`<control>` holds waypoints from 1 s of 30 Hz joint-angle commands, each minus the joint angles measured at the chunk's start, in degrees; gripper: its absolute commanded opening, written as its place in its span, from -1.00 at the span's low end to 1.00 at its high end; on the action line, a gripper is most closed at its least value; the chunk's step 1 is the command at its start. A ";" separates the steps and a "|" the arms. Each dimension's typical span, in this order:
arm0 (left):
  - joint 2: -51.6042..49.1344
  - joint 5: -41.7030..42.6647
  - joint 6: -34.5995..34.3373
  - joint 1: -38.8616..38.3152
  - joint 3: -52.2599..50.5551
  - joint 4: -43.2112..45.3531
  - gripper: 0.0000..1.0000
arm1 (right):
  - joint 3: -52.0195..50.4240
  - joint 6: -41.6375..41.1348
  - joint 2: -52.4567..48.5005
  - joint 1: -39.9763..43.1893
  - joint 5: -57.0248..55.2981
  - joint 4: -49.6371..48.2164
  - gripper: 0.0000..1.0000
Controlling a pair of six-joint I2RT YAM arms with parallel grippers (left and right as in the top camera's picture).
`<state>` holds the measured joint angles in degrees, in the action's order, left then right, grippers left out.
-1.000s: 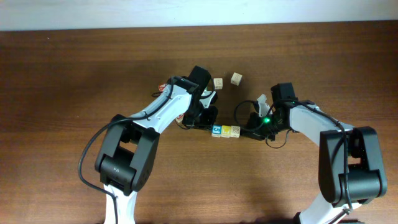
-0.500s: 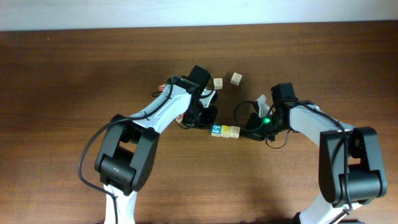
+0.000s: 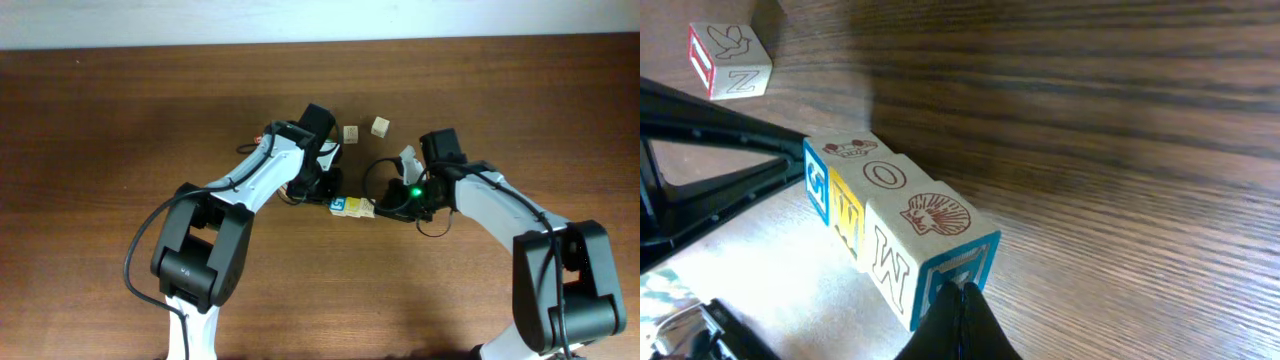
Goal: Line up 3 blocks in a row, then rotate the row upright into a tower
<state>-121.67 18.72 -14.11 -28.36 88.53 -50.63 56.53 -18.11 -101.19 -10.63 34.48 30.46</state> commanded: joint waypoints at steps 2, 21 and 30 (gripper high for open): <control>-0.48 5.49 0.74 -1.77 0.20 0.68 -1.00 | 3.15 -1.90 1.31 -3.56 3.82 -1.16 -0.92; -0.48 5.53 0.74 -1.88 0.20 1.09 -1.00 | 8.31 -5.03 1.31 -12.41 -1.03 -2.43 -0.92; -0.48 5.53 0.72 -1.88 0.20 1.09 -1.00 | 8.31 -7.34 0.76 -14.16 -4.04 -2.40 -0.92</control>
<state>-121.80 18.02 -14.09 -28.08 88.29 -49.67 65.08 -24.97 -98.61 -23.27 29.02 28.42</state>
